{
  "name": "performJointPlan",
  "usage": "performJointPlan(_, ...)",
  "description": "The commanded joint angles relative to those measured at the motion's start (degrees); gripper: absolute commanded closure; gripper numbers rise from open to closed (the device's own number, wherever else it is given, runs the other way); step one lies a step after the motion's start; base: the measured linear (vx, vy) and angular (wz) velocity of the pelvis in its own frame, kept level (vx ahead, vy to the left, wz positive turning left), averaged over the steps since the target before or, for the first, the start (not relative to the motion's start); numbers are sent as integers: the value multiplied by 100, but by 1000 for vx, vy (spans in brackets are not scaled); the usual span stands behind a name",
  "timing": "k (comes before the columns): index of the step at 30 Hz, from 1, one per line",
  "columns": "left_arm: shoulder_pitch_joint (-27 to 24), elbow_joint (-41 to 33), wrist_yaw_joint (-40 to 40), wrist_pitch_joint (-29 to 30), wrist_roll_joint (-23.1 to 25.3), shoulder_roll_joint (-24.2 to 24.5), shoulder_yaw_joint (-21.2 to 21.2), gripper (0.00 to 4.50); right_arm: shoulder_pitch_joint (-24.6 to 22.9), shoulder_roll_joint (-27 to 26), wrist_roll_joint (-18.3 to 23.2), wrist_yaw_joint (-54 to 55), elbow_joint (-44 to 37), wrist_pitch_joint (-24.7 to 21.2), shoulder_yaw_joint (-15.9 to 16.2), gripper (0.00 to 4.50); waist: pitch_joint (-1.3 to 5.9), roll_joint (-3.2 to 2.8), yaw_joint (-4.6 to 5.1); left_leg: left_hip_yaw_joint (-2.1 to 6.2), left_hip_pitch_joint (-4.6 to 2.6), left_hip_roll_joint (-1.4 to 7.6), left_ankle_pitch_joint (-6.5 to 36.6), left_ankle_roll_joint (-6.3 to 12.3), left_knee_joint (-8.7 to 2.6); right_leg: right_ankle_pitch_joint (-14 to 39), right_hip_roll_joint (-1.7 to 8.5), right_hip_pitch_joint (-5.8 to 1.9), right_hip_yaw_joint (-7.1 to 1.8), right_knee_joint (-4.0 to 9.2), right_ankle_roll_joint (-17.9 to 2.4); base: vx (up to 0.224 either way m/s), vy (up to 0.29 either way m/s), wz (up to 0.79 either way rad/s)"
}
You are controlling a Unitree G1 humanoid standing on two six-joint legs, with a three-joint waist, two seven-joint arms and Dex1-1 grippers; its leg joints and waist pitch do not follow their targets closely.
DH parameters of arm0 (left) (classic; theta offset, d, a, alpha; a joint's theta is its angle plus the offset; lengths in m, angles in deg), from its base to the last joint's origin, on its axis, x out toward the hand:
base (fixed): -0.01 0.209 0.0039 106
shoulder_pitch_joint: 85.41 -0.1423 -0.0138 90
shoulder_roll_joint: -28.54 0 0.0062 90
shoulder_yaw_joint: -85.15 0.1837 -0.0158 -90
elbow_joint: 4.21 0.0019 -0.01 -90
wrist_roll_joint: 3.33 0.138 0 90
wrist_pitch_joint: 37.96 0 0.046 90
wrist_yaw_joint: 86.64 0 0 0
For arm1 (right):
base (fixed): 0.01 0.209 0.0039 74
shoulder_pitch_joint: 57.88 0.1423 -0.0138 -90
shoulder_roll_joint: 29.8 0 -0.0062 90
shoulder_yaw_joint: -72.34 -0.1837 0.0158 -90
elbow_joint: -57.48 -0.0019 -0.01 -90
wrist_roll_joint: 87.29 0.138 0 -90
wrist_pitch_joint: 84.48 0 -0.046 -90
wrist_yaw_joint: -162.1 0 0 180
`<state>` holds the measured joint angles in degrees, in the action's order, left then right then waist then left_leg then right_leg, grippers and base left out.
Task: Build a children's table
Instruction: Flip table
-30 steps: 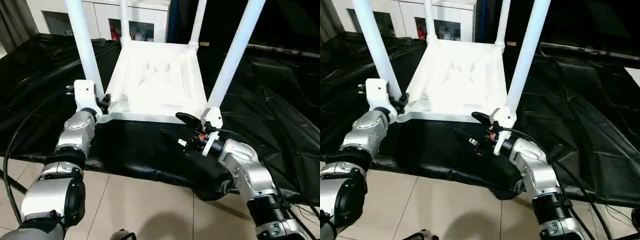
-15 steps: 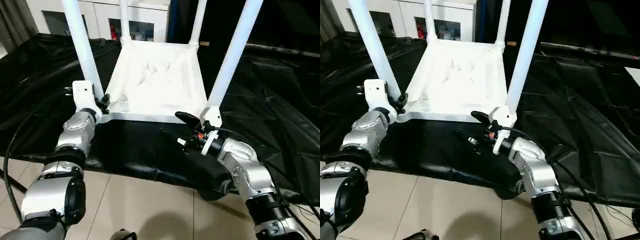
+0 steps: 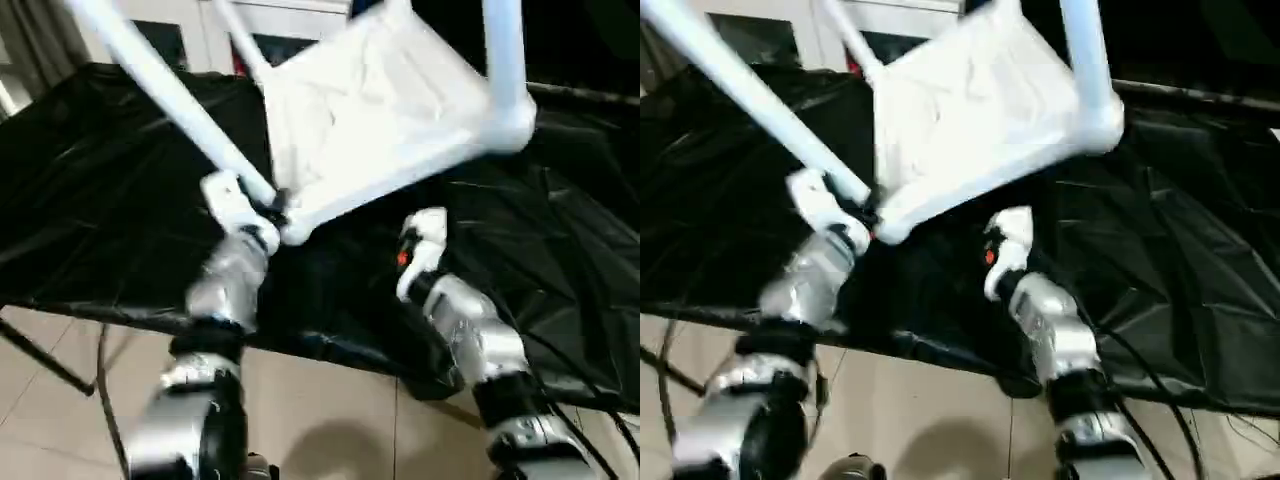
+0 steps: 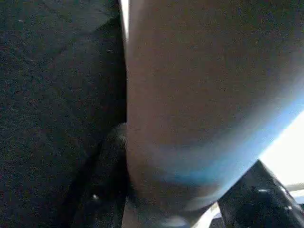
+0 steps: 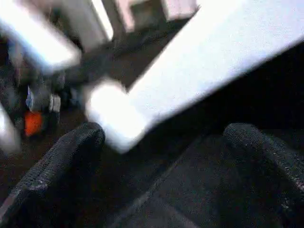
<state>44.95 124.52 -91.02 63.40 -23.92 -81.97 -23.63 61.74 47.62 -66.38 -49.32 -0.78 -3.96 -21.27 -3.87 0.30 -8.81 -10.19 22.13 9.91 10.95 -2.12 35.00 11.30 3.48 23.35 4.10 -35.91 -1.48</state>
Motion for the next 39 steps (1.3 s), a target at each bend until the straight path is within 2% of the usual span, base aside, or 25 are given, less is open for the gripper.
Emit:
performJointPlan(1,-50,-442,20,193,-258,-133,24,233,257,-104,304,255,253,76,-410,0,470,53,7,135,-99,381,419,550,-364,156,609,-353,-319,359,-1434,0,0,0)
performJointPlan(2,-98,-530,54,236,-244,-149,49,234,414,-181,492,393,413,115,-649,0,459,44,39,142,-98,392,508,482,-383,323,624,-349,-328,370,-1426,0,0,0)
performJointPlan(3,-138,-627,90,307,-267,-165,56,234,485,-205,546,469,492,157,-740,0,456,40,44,135,-104,380,527,420,-388,430,604,-341,-325,388,-1366,0,0,0)
performJointPlan(6,-213,-795,137,413,-286,-187,74,234,615,-218,543,693,680,271,-860,0,471,32,60,136,-101,375,386,383,-385,222,586,-336,-321,350,-1332,0,0,0)
performJointPlan(7,-294,-961,174,511,-302,-203,94,234,805,-230,586,867,969,349,-998,0,489,41,66,144,-97,383,300,383,-380,84,600,-345,-315,323,-1362,0,0,0)
performJointPlan(13,-514,-1478,137,874,-341,-283,247,234,1347,-254,649,962,1750,453,-1232,0,503,60,67,115,-72,352,86,580,-336,-210,583,-345,-307,282,-1454,0,0,0)
performJointPlan(19,-853,-2112,84,1306,-358,-441,587,234,2124,-274,799,1212,2697,704,-1620,0,514,62,27,103,-65,362,-63,730,-299,-314,564,-298,-297,247,-1532,0,0,0)
performJointPlan(20,-853,-2112,84,1306,-358,-441,587,234,2124,-274,799,1212,2697,704,-1620,0,518,63,19,99,-62,361,-44,730,-291,-283,567,-294,-294,245,-1542,0,0,0)
performJointPlan(22,-1006,-2364,43,1482,-349,-489,731,234,2338,-269,819,1310,2946,816,-1718,0,526,101,12,98,-56,371,-96,744,-283,-338,564,-292,-292,219,-1541,0,0,0)
performJointPlan(23,-1063,-2461,37,1545,-347,-508,778,234,2410,-266,828,1349,3035,855,-1758,0,523,76,-3,97,-47,370,-115,766,-273,-329,566,-275,-286,219,-1542,0,0,0)
performJointPlan(24,-1125,-2566,44,1611,-362,-536,814,234,2482,-266,835,1409,3128,902,-1806,0,514,112,4,96,-29,366,-93,773,-274,-285,568,-288,-286,209,-1517,0,0,0)
performJointPlan(26,-1263,-2772,83,1716,-374,-588,874,234,2617,-269,863,1532,3319,968,-1917,0,514,112,15,98,-35,369,-30,757,-273,-180,574,-281,-284,214,-1496,0,0,0)
performJointPlan(28,-1391,-2934,124,1806,-367,-611,907,234,2697,-279,907,1659,3469,1032,-2031,0,486,164,43,85,-22,350,107,702,-287,36,563,-281,-286,254,-1404,0,0,0)
performJointPlan(30,-1449,-3017,134,1854,-364,-613,917,234,2721,-282,906,1677,3533,1071,-2064,28,478,146,55,88,-15,343,183,652,-294,158,565,-287,-286,268,-1365,0,0,0)
performJointPlan(32,-1495,-3089,155,1902,-363,-606,896,234,2739,-301,920,1627,3587,1124,-2111,39,463,160,63,81,-36,342,340,570,-305,351,561,-270,-296,299,-1262,0,0,0)
performJointPlan(34,-1520,-3138,177,1949,-360,-600,871,234,2759,-311,913,1573,3650,1169,-2140,62,461,171,69,86,-17,338,346,535,-309,394,562,-284,-296,294,-1234,0,0,0)
performJointPlan(39,-1527,-3174,196,2057,-338,-565,858,234,2840,-282,870,1480,3810,1264,-2226,106,466,149,73,87,-30,336,354,525,-302,373,544,-263,-296,288,-1223,0,0,0)
